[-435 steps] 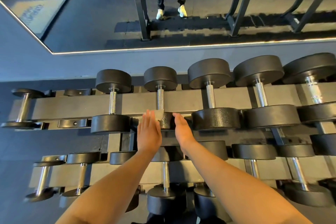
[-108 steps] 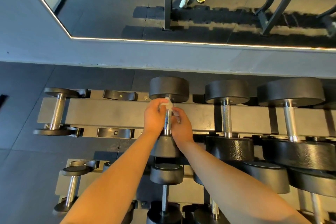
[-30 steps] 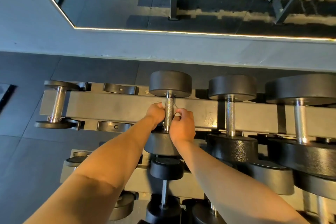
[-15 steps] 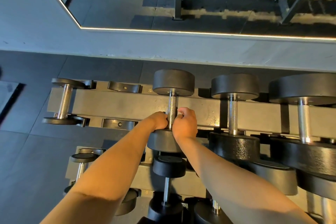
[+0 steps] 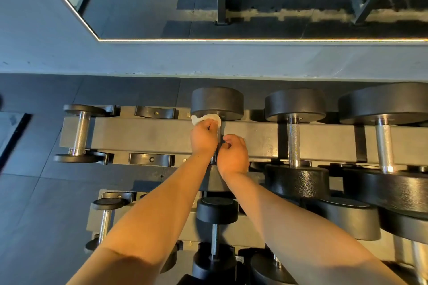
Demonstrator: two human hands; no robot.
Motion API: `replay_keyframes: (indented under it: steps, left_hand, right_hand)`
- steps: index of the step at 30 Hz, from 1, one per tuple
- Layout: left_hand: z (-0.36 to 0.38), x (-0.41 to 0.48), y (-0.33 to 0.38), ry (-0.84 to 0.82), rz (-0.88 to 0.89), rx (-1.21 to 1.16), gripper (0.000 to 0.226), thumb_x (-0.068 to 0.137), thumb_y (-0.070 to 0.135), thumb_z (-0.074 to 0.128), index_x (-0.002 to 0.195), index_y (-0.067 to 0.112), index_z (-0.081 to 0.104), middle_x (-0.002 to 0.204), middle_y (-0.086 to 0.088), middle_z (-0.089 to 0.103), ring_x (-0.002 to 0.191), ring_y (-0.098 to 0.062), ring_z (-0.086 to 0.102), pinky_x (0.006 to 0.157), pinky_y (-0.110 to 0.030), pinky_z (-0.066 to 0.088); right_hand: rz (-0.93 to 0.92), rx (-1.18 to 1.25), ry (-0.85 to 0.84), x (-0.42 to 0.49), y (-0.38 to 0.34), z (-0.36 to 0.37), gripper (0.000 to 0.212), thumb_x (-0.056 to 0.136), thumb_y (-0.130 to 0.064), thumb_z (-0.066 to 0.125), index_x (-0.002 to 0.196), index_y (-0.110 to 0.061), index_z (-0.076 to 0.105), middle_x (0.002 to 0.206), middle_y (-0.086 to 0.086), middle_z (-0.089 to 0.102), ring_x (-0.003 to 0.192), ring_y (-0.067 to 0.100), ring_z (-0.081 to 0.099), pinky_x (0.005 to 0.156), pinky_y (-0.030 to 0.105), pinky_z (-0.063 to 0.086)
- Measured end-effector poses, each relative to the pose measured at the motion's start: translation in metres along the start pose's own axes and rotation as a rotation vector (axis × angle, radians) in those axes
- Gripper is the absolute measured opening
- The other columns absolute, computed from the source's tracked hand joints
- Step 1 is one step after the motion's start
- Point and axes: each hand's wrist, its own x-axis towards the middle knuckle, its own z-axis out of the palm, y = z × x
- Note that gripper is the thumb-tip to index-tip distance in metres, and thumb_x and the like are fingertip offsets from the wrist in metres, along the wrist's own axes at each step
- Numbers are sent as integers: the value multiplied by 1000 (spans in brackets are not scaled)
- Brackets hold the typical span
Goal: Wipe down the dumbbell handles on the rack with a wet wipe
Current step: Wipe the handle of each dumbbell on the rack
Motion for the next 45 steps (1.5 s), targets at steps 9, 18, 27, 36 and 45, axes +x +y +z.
replay_keyframes:
  steps: [9,18,27,36,45]
  left_hand:
    - [-25,-13,-27,-104,361,318,37,90,1,61,55,8,51,54,-3,46,50,-5,35,50,-28,37]
    - [-22,-11,-18,-91,102,78,9,103,14,52,102,18,60,86,-4,63,77,-16,59,73,-32,50]
    - [-5,-1,-5,-36,194,132,25,101,13,56,92,0,75,89,-16,73,78,-21,65,75,-42,54]
    - [-4,3,9,-62,164,346,23,100,13,51,89,7,69,83,-6,64,76,-22,60,69,-35,52]
    - [-31,-51,-13,-198,100,286,24,98,13,55,80,19,70,81,-2,68,79,-20,65,67,-24,44]
  right_hand:
    - [25,29,13,1,-1,0,21,97,-14,53,113,-19,66,122,-2,56,100,12,55,80,21,38]
    - [14,23,13,0,0,0,23,97,-13,53,117,-19,64,123,-2,56,103,11,55,81,20,39]
    - [27,58,35,3,5,3,22,97,-13,51,114,-20,64,120,-2,57,104,12,56,86,22,41]
    - [25,94,35,3,6,4,24,100,-14,47,114,-20,65,119,-4,55,99,9,52,82,21,39]
    - [47,333,-116,-16,11,-7,26,93,-5,49,104,-20,69,105,6,69,99,25,65,92,44,55]
